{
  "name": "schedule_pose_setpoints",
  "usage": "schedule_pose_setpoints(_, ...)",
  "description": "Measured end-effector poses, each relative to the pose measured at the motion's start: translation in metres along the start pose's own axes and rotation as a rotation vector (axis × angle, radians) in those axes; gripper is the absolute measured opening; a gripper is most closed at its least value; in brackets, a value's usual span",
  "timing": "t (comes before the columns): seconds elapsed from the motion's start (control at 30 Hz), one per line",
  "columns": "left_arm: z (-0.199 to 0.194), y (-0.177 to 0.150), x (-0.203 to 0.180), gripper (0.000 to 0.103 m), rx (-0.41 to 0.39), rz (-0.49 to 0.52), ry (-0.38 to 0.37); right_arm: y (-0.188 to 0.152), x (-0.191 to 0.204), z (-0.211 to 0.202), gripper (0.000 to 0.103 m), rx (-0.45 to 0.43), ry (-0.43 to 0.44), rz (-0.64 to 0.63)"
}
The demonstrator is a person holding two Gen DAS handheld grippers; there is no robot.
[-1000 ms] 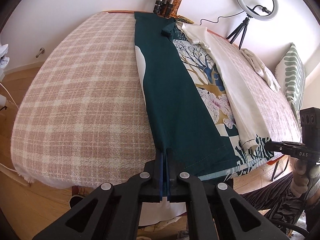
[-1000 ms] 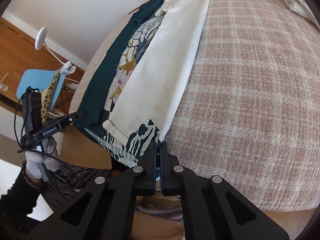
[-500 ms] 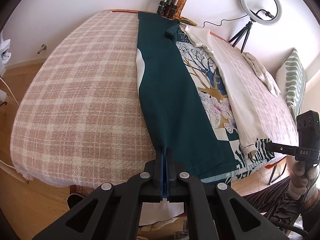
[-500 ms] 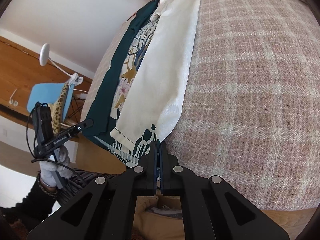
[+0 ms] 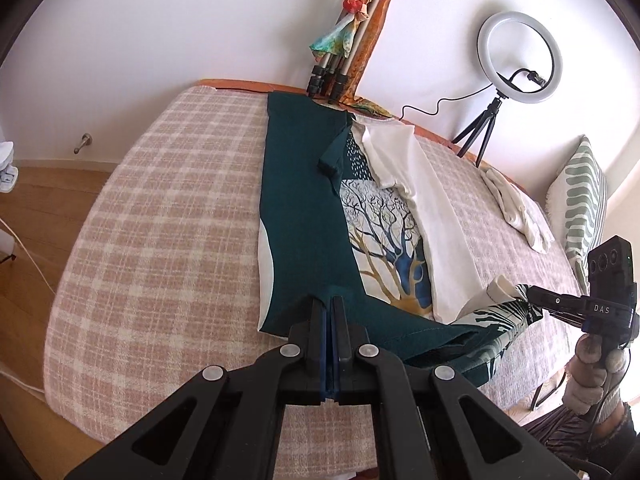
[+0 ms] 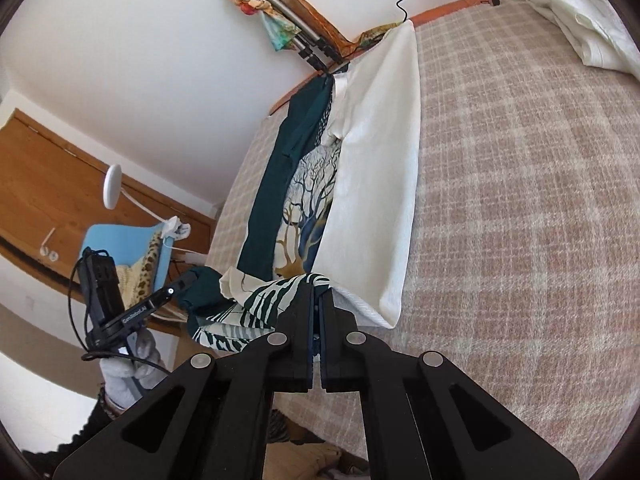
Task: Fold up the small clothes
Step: 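Grasp the hem with both tools and lift it toward the collar, then carry the hem over the shirt toward the collar with both tools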
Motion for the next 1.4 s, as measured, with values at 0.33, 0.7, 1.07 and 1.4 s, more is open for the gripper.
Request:
schedule_pose_setpoints(0.33,0.052,0.056,0.009,0.0,0.007,0.028,0.088,0.053,-0.022,0.033,0.001,-0.019,-0.067,0.022)
schedule_pose_setpoints(0.7,0.101,0.076,0.024,0.0,0.05,0.016,0.118,0.082,-0.044,0.074,0.002,0.029,-0.13,0.028)
schedule_pose_setpoints(1.07,0.067,0.08,0.029,0.028,-0.044,0.073,0.133,0.089,-0.026,0.044,0.032,-0.034,-0.181,-0.116)
schedule_pose_setpoints(1.4,0.095,0.053,0.011,0.026,0.091,0.174,0.088,0.059,-0.011,0.092,0.029,0.148,-0.153,-0.222)
Point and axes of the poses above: each gripper's, at about its wrist camera, not at the fingertips, and z roughly the way its jaws point, x to its left, y to its top, the point moved 1 cm from there along z, roughly the way its jaws point, and after that the axes turned 4 degrees about -z, right-handed, at the moved point
